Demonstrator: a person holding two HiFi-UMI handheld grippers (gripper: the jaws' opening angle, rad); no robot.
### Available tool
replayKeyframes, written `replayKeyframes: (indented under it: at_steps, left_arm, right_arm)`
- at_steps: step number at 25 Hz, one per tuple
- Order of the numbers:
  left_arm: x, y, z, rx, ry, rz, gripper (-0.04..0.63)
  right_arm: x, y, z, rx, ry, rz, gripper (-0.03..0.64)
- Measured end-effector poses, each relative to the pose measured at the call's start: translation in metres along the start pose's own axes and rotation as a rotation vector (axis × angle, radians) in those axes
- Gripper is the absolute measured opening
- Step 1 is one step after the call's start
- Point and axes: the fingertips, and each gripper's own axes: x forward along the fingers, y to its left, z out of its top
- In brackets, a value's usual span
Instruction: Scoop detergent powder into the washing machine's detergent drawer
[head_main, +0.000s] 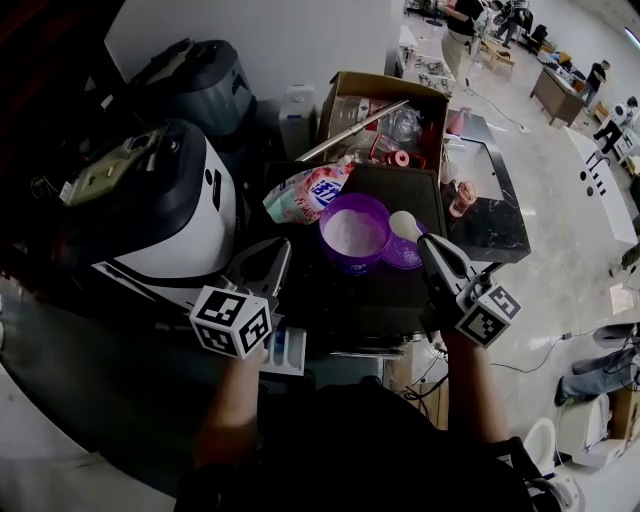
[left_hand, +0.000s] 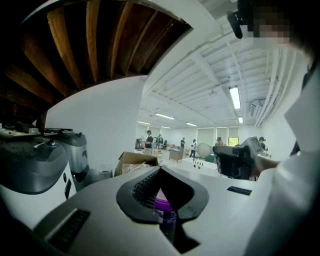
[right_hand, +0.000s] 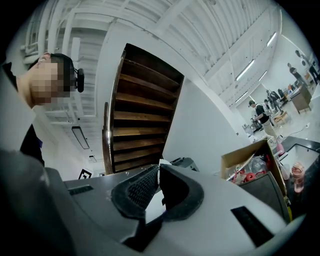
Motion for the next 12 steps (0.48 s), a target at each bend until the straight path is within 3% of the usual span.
replayKeyframes:
  at_steps: [4, 12]
  left_arm:
    - [-0.003, 0.006, -0.001, -0.001, 0.002, 0.002, 0.008]
    - [-0.003, 0.011, -0.004, -0.012, 0.013, -0.002, 0.008]
  right_arm:
    - [0.01, 0.012, 0.003, 0.049, 0.0, 0.0, 0.02]
    - [0.015, 0.009, 0.0, 0.014, 0.016, 0.005, 0.02]
